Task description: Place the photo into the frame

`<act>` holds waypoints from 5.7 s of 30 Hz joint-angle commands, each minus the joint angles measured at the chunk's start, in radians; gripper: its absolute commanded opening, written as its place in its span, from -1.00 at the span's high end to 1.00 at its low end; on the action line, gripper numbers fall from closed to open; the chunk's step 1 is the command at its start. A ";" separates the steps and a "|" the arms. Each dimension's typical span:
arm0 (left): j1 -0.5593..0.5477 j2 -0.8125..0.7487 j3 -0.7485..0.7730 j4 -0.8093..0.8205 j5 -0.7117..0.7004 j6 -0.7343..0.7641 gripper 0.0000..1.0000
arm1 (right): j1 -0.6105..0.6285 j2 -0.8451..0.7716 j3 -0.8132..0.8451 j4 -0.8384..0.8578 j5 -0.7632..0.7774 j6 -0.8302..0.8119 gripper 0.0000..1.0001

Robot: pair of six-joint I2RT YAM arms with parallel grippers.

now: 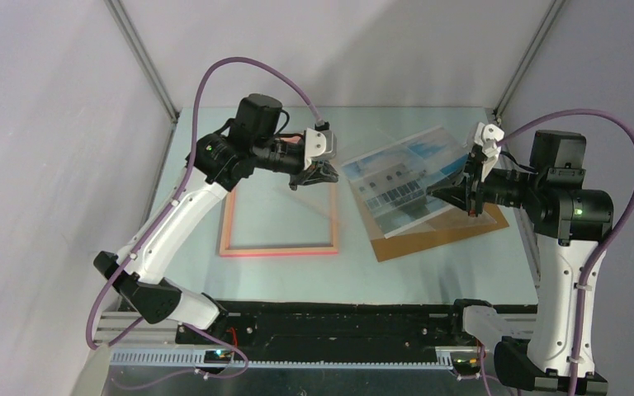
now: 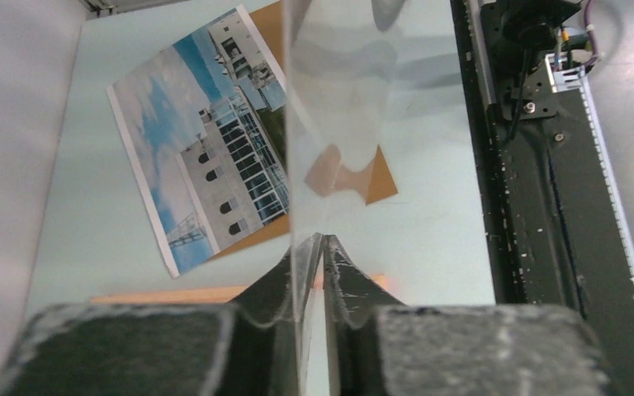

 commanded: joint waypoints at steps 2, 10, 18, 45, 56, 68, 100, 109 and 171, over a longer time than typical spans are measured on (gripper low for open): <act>0.005 -0.013 0.007 -0.015 0.028 -0.003 0.83 | 0.005 -0.009 0.002 0.057 -0.010 0.031 1.00; 0.006 -0.031 0.014 -0.028 0.019 -0.055 1.00 | 0.007 -0.034 -0.030 0.136 0.009 0.095 0.84; 0.007 -0.054 0.039 -0.029 -0.030 -0.207 1.00 | 0.015 -0.063 -0.086 0.250 0.045 0.183 -0.17; 0.364 -0.100 0.023 0.008 -0.034 -0.856 1.00 | 0.023 -0.068 -0.110 0.585 0.295 0.610 -0.75; 0.567 -0.152 -0.151 0.121 0.072 -1.044 1.00 | 0.218 0.037 -0.244 0.725 0.432 0.678 -0.68; 0.702 -0.121 -0.314 0.326 0.134 -1.212 1.00 | 0.399 0.222 -0.355 0.946 0.627 0.718 -0.65; 0.897 -0.161 -0.431 0.402 0.153 -1.177 1.00 | 0.628 0.953 -0.135 0.912 0.914 0.887 -0.28; 0.897 -0.155 -0.431 0.418 0.158 -1.177 1.00 | 0.634 1.022 -0.099 0.882 0.867 0.897 -0.22; 0.835 -0.053 -0.822 1.124 0.191 -1.663 1.00 | 0.495 0.721 -0.352 0.991 0.971 0.834 -0.26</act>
